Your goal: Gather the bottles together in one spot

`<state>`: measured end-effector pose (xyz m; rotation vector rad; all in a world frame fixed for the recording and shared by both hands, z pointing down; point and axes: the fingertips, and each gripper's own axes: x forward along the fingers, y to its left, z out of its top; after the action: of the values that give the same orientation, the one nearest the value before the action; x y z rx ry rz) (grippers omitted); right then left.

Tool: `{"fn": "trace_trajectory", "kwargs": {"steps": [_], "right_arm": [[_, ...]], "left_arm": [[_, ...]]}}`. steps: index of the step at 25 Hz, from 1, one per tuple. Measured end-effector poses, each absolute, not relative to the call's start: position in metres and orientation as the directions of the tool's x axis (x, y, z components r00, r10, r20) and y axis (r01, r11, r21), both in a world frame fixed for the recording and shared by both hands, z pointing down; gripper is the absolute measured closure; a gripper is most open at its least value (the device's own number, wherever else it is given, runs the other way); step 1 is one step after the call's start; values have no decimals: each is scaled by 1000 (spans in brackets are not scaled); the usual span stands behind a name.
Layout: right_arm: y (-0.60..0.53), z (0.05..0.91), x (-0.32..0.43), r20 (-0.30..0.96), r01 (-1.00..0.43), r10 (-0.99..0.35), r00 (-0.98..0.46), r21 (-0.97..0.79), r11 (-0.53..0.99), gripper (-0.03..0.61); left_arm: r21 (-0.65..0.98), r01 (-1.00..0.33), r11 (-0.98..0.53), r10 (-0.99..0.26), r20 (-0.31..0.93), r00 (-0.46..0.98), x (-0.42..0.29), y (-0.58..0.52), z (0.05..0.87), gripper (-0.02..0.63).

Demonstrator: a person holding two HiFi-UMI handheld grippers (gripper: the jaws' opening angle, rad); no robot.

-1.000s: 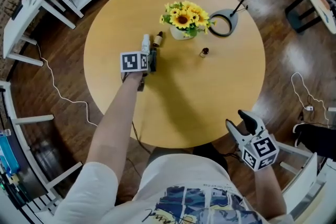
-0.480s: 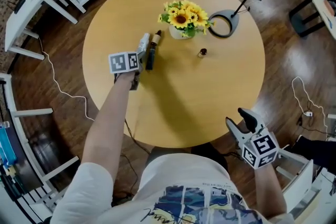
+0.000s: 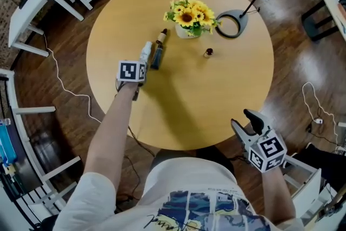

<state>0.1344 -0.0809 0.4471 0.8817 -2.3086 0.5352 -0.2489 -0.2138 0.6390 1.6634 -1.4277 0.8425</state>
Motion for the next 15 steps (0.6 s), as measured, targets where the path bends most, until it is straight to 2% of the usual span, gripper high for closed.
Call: {"fn": "trace_trajectory", "kwargs": {"steps": [3,6,7,11,15], "right_arm": [[-79,449,140,665,-707,-457,-590,-153,691,339],[-76,451,146,671,-716,-461,-581,-152,681,339],[-75,451,148,672,-719,-462,-579,-153,678,339],[-74,455,159,680,-728,-463,-569,-154,668,339],[-80,453,159,669,-702,-449,-592,-155,695,339]], "left_arm": [[30,-991,-129,-468,879,88,-253,-230,640,411],[-60,-977,-206,-400,916,29,-258,-241,649,376],[-81,-970,-230,-387,922,15,-261,-244,652,404],[-33,-962,-272,-347,935,67,-258,-248,656,420],[30,-981,-190,-443,889,113,-259,-244,634,425]]}}
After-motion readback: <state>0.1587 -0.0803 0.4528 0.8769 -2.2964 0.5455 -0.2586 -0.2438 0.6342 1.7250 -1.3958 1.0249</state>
